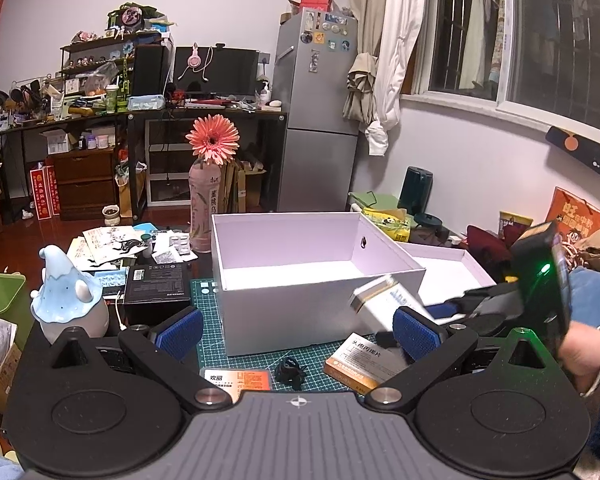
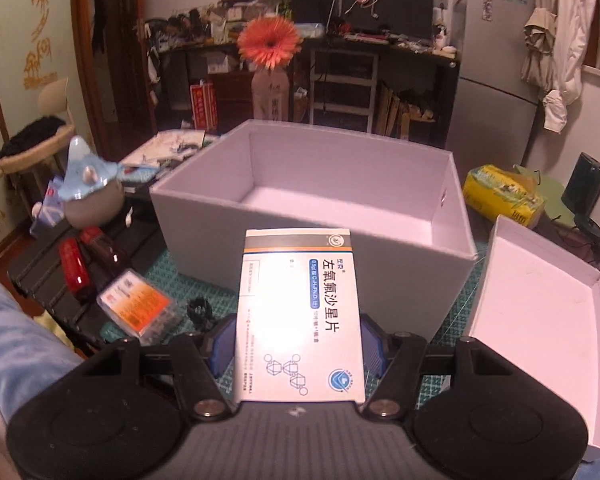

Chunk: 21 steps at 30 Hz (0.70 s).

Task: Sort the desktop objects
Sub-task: 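Lift the medicine box with the right gripper and carry it over the large white box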

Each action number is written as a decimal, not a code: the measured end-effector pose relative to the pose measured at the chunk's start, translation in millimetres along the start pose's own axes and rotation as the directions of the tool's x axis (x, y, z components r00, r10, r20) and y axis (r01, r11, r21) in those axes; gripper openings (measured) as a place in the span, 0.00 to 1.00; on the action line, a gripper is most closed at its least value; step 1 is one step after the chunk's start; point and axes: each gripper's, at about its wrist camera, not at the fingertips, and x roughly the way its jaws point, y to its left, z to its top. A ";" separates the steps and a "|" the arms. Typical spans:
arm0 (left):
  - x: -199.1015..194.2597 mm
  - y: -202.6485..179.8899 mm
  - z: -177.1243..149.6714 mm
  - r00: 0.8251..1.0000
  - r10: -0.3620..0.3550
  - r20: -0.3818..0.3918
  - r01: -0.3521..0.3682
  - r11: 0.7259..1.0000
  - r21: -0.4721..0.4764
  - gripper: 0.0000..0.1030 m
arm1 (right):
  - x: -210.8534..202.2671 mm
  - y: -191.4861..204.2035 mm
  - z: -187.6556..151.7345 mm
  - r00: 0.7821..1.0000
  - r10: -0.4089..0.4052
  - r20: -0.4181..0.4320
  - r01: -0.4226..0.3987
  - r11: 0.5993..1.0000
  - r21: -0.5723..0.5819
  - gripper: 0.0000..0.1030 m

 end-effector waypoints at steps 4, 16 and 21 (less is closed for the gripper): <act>-0.7 2.0 -0.5 1.000 -0.001 0.001 0.001 1.000 -0.008 0.99 | -15.1 -5.9 14.9 0.999 0.028 0.019 -0.029 0.998 0.049 0.60; -2.9 3.3 -0.8 1.000 -0.001 0.014 0.001 1.000 -0.016 0.99 | -30.0 -17.9 56.2 0.999 0.050 -0.001 -0.049 0.996 0.078 0.60; -5.4 7.0 -1.1 0.999 -0.005 0.033 0.006 0.999 -0.036 0.99 | -26.3 -16.7 72.5 1.000 0.025 -0.015 -0.025 0.999 0.043 0.60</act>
